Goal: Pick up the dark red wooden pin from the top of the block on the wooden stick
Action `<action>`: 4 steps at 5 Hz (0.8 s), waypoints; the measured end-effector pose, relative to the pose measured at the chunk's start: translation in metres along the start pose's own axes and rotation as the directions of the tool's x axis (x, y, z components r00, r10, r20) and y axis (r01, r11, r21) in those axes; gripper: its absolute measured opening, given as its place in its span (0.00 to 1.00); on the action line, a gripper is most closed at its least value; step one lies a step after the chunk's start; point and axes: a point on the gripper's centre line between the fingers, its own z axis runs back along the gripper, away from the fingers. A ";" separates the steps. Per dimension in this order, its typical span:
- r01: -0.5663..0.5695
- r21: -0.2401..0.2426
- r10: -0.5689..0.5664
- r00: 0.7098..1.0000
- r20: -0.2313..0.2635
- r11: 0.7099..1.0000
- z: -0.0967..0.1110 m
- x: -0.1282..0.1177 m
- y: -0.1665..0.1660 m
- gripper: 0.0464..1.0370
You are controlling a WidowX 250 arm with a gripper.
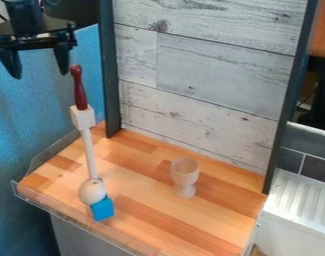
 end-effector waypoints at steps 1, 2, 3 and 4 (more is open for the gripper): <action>-0.012 0.028 0.012 1.000 -0.013 1.000 -0.016 0.009 -0.006 0.96; -0.015 0.046 0.016 1.000 -0.011 0.999 -0.022 0.015 -0.007 0.96; -0.030 0.052 0.031 0.999 -0.011 0.998 -0.027 0.019 -0.008 0.96; -0.028 0.049 0.029 0.999 -0.024 0.998 -0.032 0.019 -0.013 0.96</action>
